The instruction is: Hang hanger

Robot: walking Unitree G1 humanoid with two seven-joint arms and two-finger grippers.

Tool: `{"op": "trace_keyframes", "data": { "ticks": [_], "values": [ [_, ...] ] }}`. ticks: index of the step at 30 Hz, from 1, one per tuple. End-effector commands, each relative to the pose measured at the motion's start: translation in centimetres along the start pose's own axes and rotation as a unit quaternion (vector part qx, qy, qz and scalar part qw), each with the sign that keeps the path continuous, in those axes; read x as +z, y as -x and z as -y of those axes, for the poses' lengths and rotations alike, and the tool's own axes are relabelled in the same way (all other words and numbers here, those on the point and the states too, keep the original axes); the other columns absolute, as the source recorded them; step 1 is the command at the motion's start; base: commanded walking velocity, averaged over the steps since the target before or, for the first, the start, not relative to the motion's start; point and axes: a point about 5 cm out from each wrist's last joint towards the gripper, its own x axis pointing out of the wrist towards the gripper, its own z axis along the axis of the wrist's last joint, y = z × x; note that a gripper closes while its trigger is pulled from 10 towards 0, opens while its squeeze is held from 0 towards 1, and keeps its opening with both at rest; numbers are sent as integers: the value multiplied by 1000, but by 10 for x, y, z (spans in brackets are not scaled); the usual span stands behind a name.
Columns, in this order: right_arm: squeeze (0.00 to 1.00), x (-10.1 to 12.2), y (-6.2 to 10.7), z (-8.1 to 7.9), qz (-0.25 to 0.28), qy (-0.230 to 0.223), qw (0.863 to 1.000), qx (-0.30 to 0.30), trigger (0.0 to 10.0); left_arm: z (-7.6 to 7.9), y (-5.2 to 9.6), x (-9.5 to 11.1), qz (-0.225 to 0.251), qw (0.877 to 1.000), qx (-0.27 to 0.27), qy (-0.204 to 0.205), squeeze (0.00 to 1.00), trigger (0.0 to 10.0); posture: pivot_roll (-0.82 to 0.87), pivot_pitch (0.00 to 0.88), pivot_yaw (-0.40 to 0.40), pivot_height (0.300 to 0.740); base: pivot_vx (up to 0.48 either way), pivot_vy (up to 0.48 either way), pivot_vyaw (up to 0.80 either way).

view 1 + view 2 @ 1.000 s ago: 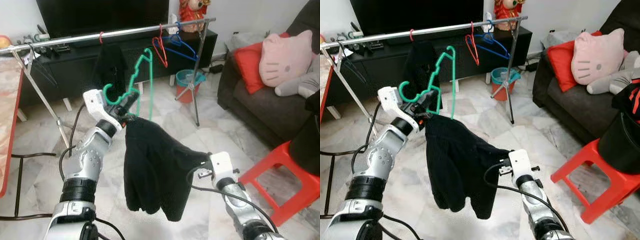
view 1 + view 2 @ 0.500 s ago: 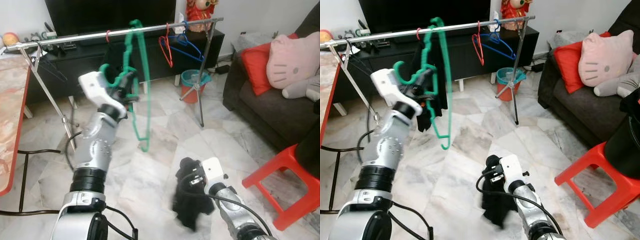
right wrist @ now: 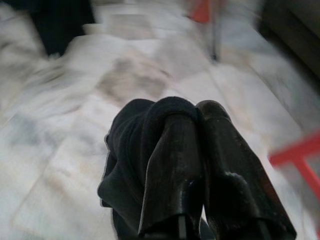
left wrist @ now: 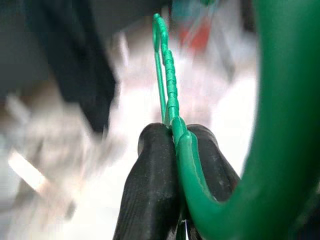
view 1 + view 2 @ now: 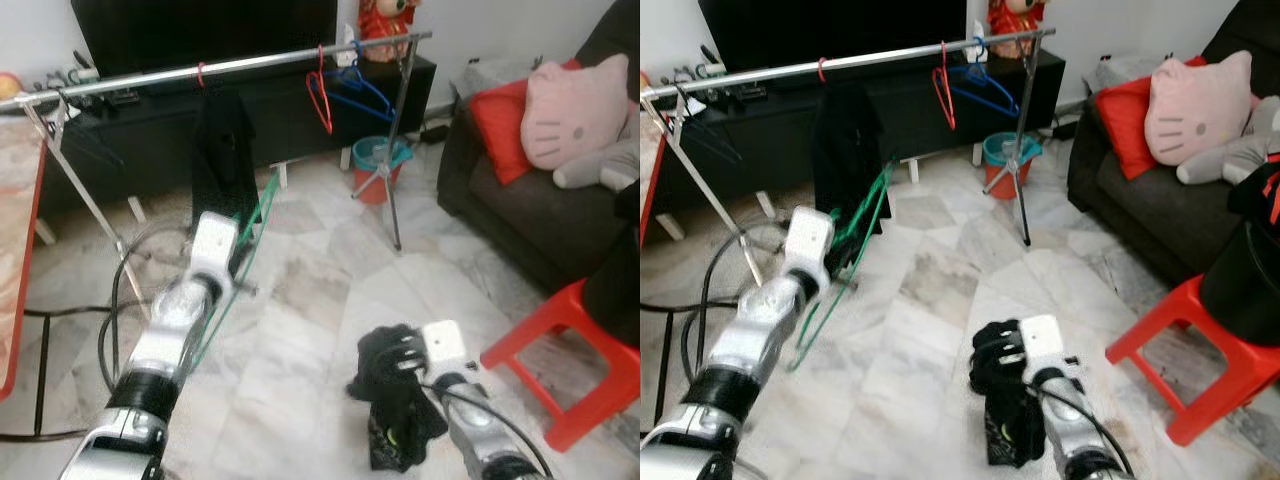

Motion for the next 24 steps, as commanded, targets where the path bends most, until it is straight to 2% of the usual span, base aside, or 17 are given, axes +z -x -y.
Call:
{"op": "trace_keyframes", "data": {
  "ticks": [1, 2, 3, 6, 7, 9, 10, 11, 13, 14, 16, 17, 20, 24],
  "values": [
    [0, -1, 0, 4, -1, -25, 999, -22, 0, 3, 4, -16, -25, 1000, -4, -17, 0, 10000, 72, 0, 3, 740, 0, 0, 0],
    [0, -1, 0, 4, -1, -25, 999, -22, 0, 3, 4, -16, -25, 1000, -4, -17, 0, 10000, 72, 0, 3, 740, 0, 0, 0],
    [0, -1, 1, 4, -1, -25, 999, -23, 0, 5, 9, -35, -56, 998, -5, -31, 0, 10000, 68, 0, 5, 740, 0, 0, 0],
    [0, -1, 1, 5, 3, -25, 999, -28, 0, 8, 27, -79, -125, 992, 11, -19, 0, 10000, 64, 0, 10, 740, 0, 0, 0],
    [0, -1, 1, 5, 3, -25, 999, -28, 0, 8, 27, -79, -125, 992, 11, -19, 0, 10000, 64, 0, 10, 740, 0, 0, 0],
    [0, 2, 1, 7, 13, -36, 998, -41, 0, 11, 38, -98, -153, 988, 12, -19, 0, 10000, 66, 0, 12, 740, 0, 0, 0],
    [0, 2, 1, 7, 13, -36, 998, -41, 0, 11, 38, -98, -153, 988, 12, -19, 0, 10000, 66, 0, 12, 740, 0, 0, 0],
    [0, 5, 0, 8, 20, -44, 998, -49, 0, 13, 47, -112, -180, 983, 15, -10, 0, 10000, 63, 0, 13, 740, 0, 0, 0],
    [0, 5, 0, 8, 22, -46, 997, -50, 0, 13, 50, -117, -191, 981, 17, -8, 0, 10000, 63, 0, 13, 740, 0, 0, 0],
    [0, 7, -1, 5, 25, -45, 997, -49, 0, 13, 59, -130, -218, 976, 25, 1, 0, 10000, 64, 0, 16, 740, 0, 0, 0],
    [0, 7, -1, 4, 26, -44, 997, -48, 0, 13, 62, -134, -225, 974, 28, 3, 0, 10000, 65, 0, 16, 740, 0, 0, 0],
    [0, 9, -1, 4, 31, -46, 997, -51, 10000, 12, 67, -141, -239, 970, 34, 11, 0, 10000, 66, 0, 16, 740, 0, 0, 0],
    [0, 13, -2, 7, 38, -44, 996, -65, 10000, 11, 80, -155, -271, 961, 46, 28, 0, 10000, 65, 0, 19, 740, 0, 0, 0],
    [0, 17, -3, 11, 45, -47, 995, -71, 10000, 11, 86, -163, -287, 955, 54, 42, 0, 10000, 74, 0, 16, 740, 0, 0, 0]
  ]
}}
